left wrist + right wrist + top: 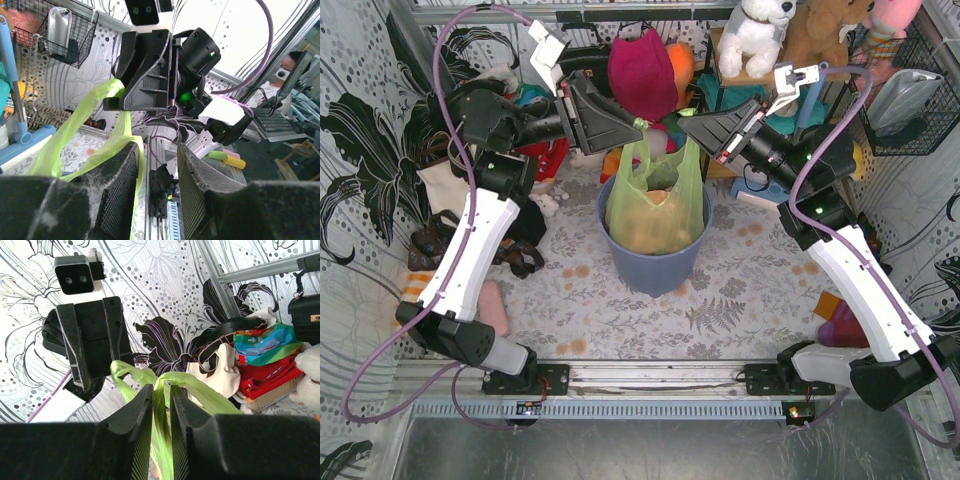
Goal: Tie the trash bag
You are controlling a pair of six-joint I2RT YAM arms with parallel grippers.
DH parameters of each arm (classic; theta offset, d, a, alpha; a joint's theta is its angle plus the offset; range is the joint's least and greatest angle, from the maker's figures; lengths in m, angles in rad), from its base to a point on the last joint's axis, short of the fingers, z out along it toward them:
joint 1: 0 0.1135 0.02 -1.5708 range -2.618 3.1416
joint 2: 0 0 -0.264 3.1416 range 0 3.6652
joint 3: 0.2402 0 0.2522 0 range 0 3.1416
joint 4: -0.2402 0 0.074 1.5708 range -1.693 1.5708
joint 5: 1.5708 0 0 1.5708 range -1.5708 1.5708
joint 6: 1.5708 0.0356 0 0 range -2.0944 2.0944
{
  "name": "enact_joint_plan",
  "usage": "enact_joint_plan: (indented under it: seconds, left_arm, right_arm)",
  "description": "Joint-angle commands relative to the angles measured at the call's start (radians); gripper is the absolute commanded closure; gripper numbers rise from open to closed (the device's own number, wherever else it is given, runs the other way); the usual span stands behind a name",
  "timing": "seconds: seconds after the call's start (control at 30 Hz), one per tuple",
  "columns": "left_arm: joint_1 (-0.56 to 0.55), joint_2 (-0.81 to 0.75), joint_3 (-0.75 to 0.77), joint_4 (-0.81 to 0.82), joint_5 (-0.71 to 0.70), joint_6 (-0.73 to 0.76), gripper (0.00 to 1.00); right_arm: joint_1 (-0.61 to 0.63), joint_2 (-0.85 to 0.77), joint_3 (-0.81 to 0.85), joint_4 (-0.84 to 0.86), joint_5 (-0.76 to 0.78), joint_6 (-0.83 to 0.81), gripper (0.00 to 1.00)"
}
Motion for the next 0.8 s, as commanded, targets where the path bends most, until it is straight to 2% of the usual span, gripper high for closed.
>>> enact_joint_plan:
  seconds: [0.0, 0.17, 0.37, 0.47, 0.57, 0.7, 0.77]
  left_arm:
    - [-0.001, 0.044, 0.009, 0.193, 0.009, -0.141, 0.54]
    - [0.001, 0.051, -0.003, 0.084, 0.017, -0.068, 0.44]
    - [0.002, 0.006, 0.011, -0.233, 0.014, 0.175, 0.38]
    - [0.005, 0.001, 0.01, -0.274, 0.024, 0.221, 0.35]
    - [0.004, 0.023, -0.013, -0.154, 0.055, 0.144, 0.34]
    - [0.0, 0.09, -0.037, 0.264, 0.094, -0.198, 0.36]
    - [-0.007, 0.135, 0.002, 0.387, 0.1, -0.302, 0.37]
  right_arm:
    - [-0.004, -0.027, -0.024, 0.071, 0.01, 0.017, 0.8]
    - [-0.005, -0.023, -0.033, 0.087, 0.006, 0.031, 0.8]
    - [-0.004, -0.026, -0.037, 0.082, 0.004, 0.035, 0.79]
    - [-0.004, -0.03, -0.046, 0.083, 0.009, 0.033, 0.79]
    - [-0.004, -0.034, -0.05, 0.082, 0.012, 0.033, 0.79]
    - [-0.005, -0.031, -0.054, 0.083, 0.015, 0.034, 0.79]
    - [-0.004, -0.027, -0.053, 0.094, 0.013, 0.039, 0.79]
